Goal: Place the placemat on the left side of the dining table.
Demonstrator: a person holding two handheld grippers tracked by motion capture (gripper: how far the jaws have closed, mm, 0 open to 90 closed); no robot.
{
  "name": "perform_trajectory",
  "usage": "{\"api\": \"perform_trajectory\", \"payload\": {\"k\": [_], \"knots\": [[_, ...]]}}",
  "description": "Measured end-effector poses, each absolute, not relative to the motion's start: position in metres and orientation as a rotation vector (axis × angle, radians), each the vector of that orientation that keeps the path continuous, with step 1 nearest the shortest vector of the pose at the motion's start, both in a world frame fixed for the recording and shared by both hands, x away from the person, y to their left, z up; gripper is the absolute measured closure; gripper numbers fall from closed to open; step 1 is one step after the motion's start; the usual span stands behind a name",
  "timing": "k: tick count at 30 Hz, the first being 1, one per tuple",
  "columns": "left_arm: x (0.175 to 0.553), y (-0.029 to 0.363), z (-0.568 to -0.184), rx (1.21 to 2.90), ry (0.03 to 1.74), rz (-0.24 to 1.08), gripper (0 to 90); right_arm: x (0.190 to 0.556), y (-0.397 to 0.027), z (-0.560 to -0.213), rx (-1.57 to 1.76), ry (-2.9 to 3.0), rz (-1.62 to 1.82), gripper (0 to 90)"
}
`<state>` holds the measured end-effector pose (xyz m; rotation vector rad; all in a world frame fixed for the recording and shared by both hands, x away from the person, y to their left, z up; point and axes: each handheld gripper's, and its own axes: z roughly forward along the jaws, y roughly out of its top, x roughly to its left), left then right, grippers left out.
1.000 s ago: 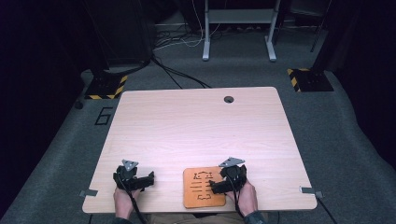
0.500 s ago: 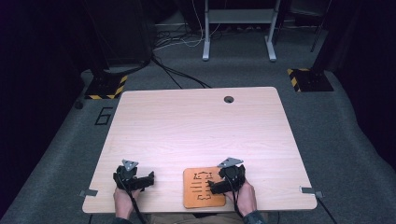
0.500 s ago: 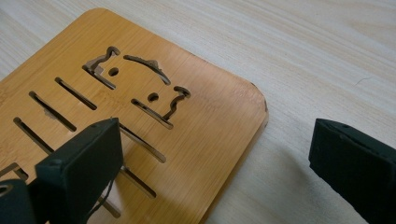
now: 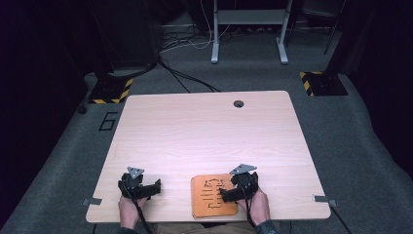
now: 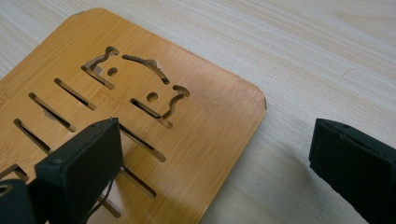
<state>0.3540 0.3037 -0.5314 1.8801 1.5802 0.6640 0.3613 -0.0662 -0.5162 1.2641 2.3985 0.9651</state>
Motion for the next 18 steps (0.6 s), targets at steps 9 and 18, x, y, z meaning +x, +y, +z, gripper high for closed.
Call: {"api": "perform_trajectory", "payload": {"k": [9, 18], "knots": [[0.354, 0.304, -0.531, 1.881, 1.580, 0.664, 0.0, 0.361, -0.071, -0.516, 1.285, 2.392, 0.966, 2.0], [0.354, 0.304, -0.531, 1.880, 1.580, 0.664, 0.0, 0.361, -0.078, -0.517, 1.296, 2.387, 0.969, 2.0]]}}
